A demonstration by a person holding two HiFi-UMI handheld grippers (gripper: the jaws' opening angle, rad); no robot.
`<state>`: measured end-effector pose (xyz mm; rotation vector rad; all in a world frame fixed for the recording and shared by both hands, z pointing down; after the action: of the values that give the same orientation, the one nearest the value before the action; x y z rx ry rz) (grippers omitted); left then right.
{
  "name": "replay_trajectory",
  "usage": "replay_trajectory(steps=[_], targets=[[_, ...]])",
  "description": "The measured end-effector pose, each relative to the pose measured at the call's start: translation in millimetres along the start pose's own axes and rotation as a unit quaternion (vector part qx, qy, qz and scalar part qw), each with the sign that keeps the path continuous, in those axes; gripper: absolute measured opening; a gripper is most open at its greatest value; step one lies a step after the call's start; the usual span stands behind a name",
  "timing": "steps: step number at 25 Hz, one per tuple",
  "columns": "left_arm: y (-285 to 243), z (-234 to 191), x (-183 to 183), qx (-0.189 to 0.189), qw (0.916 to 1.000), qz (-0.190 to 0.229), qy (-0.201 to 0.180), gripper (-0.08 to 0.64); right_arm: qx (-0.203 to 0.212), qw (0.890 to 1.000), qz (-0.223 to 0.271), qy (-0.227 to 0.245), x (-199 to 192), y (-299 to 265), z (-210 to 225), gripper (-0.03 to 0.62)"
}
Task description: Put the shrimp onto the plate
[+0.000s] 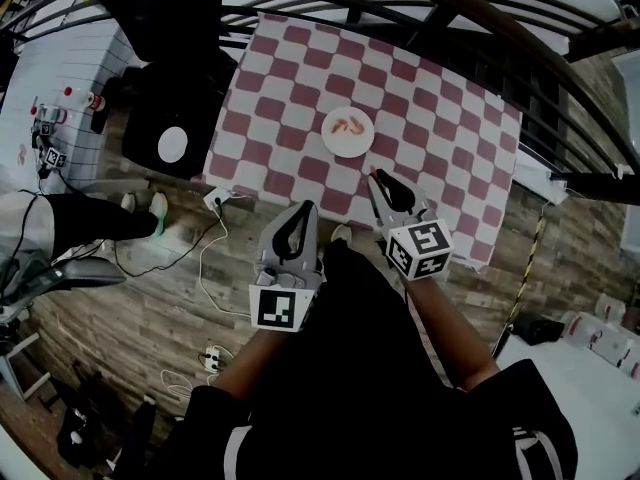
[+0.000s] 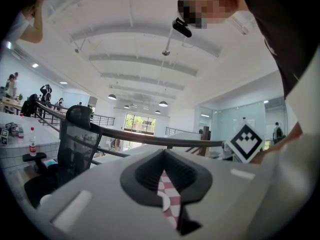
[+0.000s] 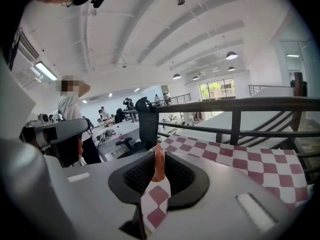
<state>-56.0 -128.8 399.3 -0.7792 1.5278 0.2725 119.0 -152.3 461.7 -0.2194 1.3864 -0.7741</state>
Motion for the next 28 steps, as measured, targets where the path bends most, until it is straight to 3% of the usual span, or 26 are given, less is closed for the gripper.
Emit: replay_trajectory(steps=[8,17,28], targets=[[-21.2,-11.4,-1.3,0.037,0.9993,0.002,0.009,0.008,-0.004,0.998,-0.040,0.041,-7.8,-44.9,26.5,0.060],[-44.8,-11.7,-10.7,0.052,0.9981,0.000,0.032,0.008,0.020,0.995,-0.079,0.049,-24.8,-95.1,44.1,0.060],[-66.9,-10.8,-11.6,0.061,0.9979,-0.005,0.024,0.008,0.026,0.988,-0.133,0.068,-48.7,-140.3,60.6,0.060]])
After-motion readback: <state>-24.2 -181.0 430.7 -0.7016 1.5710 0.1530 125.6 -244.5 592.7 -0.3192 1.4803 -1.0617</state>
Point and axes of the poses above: the fingertips, and each gripper's own axes: y backward along the fingers, z to its right, x out of its top, the point moved 5 cm from there along y, backward along the fingers, and after that the axes turned 8 degrees about -z, right-handed, at the moved point
